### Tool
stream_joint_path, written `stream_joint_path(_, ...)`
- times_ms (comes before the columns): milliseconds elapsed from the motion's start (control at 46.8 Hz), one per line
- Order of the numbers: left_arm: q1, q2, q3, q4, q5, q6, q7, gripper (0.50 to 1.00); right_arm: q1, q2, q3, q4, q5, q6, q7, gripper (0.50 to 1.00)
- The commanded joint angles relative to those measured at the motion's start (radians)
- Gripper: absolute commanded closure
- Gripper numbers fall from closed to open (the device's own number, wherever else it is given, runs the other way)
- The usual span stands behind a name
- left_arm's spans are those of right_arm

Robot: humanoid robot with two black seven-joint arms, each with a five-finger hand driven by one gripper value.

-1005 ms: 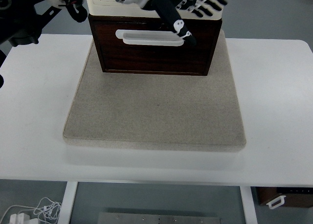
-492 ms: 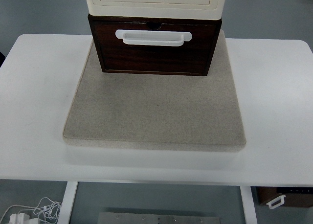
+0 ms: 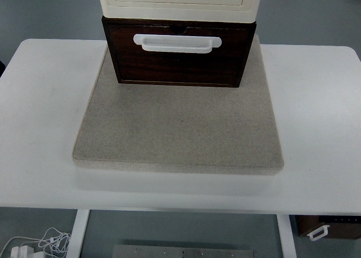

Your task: Close drawer under combined cabinet

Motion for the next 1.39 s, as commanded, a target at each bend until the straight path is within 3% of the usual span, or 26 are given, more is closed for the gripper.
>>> stream_joint_path(0, 0.012, 0.000, 0.007, 0.094, -0.045, 0.042, 0.000, 0.501, 0.000, 0.000, 0.000, 0.000, 0.000, 0.000, 0.000, 0.548)
stream_joint_path(150, 0.077, -0.004, 0.007, 0.183, -0.086, 0.060, 0.001, 0.501, 0.000, 0.000, 0.000, 0.000, 0.000, 0.000, 0.000, 0.548)
stream_joint_path(428, 0.290, -0.013, 0.009, 0.197, -0.243, 0.136, 0.010, 0.501, 0.000, 0.000, 0.000, 0.000, 0.000, 0.000, 0.000, 0.548)
stream_joint_path(684, 0.377, -0.093, 0.006, 0.246, -0.310, 0.137, 0.010, 0.501, 0.000, 0.000, 0.008, 0.000, 0.000, 0.002, 0.000, 0.548)
stream_joint_path(1005, 0.462, -0.161, 0.006, 0.260, -0.496, 0.065, -0.022, 0.501, -0.002, 0.000, 0.006, 0.001, 0.002, 0.002, -0.002, 0.548)
stream_joint_path(1219, 0.496, -0.211, 0.007, 0.263, -0.498, -0.009, -0.048, 0.501, -0.002, 0.000, 0.000, 0.001, 0.002, 0.002, -0.002, 0.548)
stream_joint_path(1368, 0.502, -0.231, 0.013, 0.269, -0.487, -0.013, -0.077, 0.501, -0.002, 0.000, 0.005, 0.000, 0.002, 0.002, -0.002, 0.548)
